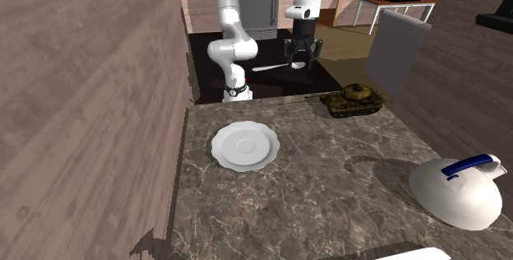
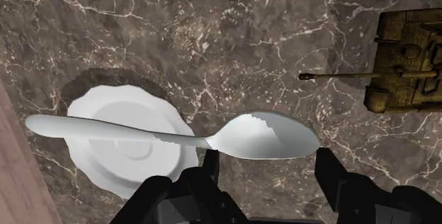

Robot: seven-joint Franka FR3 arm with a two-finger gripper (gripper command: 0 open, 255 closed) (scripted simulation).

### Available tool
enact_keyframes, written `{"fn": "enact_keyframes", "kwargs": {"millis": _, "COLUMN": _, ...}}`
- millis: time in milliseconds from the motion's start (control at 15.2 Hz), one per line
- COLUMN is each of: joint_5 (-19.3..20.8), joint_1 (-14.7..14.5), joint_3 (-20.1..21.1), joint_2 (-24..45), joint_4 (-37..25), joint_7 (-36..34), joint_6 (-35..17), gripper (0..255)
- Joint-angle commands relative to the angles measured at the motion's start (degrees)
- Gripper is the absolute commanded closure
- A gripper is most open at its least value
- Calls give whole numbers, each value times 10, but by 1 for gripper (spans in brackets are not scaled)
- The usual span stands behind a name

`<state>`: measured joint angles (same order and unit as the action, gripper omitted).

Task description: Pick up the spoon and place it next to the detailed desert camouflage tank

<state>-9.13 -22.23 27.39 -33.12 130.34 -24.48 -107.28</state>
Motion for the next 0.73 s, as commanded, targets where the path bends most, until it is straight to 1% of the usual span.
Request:
{"fn": "enact_keyframes", "kwargs": {"millis": 0, "joint_5": -15, "joint_1": -16, "joint_3": 10, "joint_2": -30, "joint_4": 19, "joint_7": -17, "joint_6": 9, "gripper": 255}}
{"fn": "enact_keyframes", "kwargs": {"millis": 330, "joint_5": -50, "joint_1": -56, "joint_3": 39, "joint_2": -90, "joint_4": 42, "joint_7": -65, "joint_6": 42, "gripper": 255}}
{"fn": "enact_keyframes", "kwargs": {"millis": 594, "joint_5": -78, "joint_1": -87, "joint_3": 66, "joint_2": -128, "joint_4": 47, "joint_7": -108, "joint_6": 70, "gripper": 255}}
{"fn": "enact_keyframes", "kwargs": {"millis": 660, "joint_5": -82, "joint_1": -91, "joint_3": 70, "joint_2": -133, "joint_4": 47, "joint_7": -114, "joint_6": 74, "gripper": 255}}
